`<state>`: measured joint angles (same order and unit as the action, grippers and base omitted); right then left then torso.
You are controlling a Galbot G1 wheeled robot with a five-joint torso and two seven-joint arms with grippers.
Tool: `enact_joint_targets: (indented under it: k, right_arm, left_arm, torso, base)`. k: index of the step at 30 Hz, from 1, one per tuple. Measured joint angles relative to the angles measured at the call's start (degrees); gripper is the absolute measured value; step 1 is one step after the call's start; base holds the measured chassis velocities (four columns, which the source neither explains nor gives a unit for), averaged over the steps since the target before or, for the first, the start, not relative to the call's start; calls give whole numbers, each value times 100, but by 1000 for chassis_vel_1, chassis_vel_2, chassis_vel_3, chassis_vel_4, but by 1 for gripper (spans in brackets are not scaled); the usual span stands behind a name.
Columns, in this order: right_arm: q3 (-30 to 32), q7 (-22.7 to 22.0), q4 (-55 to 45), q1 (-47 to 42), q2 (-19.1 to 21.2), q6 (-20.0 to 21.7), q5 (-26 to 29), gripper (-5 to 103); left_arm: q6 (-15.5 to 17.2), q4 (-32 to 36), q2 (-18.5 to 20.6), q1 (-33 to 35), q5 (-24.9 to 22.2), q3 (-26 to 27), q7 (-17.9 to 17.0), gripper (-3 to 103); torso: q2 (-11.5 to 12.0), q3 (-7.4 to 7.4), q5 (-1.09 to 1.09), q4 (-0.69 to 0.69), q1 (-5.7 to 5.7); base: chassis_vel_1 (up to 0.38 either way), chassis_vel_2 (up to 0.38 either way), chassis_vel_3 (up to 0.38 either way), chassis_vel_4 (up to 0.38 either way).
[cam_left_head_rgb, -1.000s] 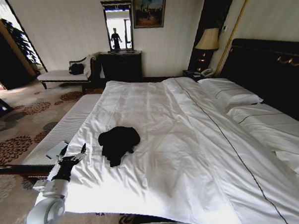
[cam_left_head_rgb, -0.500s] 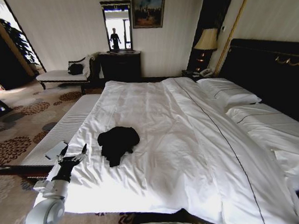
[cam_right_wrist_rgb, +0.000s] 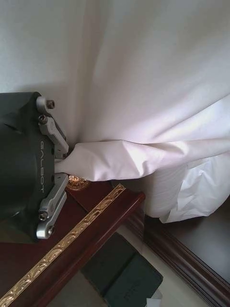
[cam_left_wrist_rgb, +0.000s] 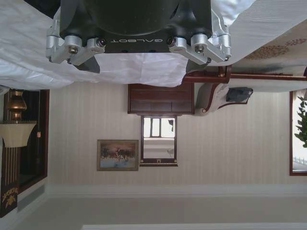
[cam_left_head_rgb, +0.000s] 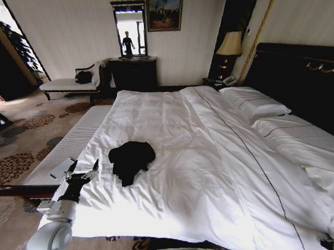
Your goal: Fold the clothes on the bed.
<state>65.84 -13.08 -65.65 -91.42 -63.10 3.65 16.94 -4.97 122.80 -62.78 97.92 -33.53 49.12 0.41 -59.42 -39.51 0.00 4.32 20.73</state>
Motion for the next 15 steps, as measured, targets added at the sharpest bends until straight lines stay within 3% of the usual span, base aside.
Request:
enact_joint_targets:
  k: [15]
  right_arm:
    - [-184,-33,80,-45,-463,-24,-400,1]
  left_arm:
    - [-2,7,-9,21,23,-6,0,100]
  torso:
    - [0,0,-2,4,-1]
  base:
    - [0,0,0,0]
